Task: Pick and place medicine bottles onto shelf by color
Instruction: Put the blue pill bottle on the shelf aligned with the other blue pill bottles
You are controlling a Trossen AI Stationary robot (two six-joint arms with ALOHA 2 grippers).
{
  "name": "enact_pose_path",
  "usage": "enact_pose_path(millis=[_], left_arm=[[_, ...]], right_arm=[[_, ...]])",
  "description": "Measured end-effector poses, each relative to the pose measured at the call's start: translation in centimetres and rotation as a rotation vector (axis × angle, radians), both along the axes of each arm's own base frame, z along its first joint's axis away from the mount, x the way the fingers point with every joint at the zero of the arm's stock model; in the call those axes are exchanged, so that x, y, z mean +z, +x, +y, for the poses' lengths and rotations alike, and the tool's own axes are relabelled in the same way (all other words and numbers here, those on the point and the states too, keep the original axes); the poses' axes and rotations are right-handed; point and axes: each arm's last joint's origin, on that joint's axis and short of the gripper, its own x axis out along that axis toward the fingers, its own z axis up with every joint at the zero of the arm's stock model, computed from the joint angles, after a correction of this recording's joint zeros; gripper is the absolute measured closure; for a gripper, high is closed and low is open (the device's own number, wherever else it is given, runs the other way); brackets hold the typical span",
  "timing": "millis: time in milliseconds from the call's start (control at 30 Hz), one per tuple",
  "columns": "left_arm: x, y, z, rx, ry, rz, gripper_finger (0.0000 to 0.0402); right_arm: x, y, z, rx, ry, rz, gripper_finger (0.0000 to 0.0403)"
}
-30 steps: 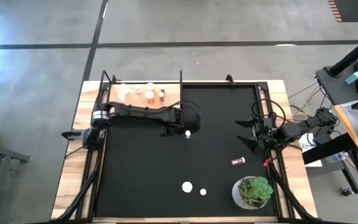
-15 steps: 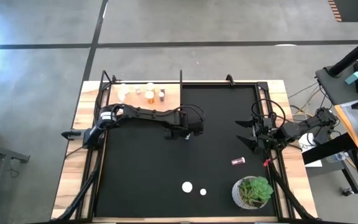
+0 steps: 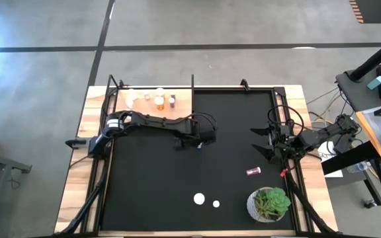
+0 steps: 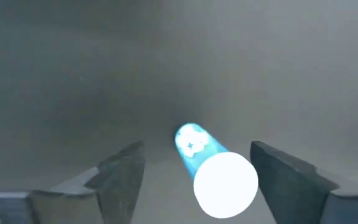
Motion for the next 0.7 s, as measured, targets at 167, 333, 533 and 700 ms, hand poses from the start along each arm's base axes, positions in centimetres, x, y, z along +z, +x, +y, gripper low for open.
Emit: enact_pose_path(millis=[167, 333, 533, 700], left_arm=[[0.00, 0.01, -0.05, -0.002, -0.003, 0.000, 0.0172], [0.01, -0.03, -0.03, -0.008, -0.001, 0.003, 0.0208], [-0.04, -0.17, -0.06, -0.046, 0.008, 0.024, 0.0236], [-0.07, -0.40, -0.05, -0.054, 0.008, 0.048, 0.0258]], right_arm=[[0.00, 0.00, 0.00, 0.000, 0.000, 0.000, 0.0019], [0.00, 0.00, 0.00, 0.000, 0.000, 0.000, 0.0019], [0.00, 0.00, 0.00, 0.000, 0.000, 0.000, 0.0019], [0.00, 0.00, 0.00, 0.000, 0.000, 0.000, 0.0019]])
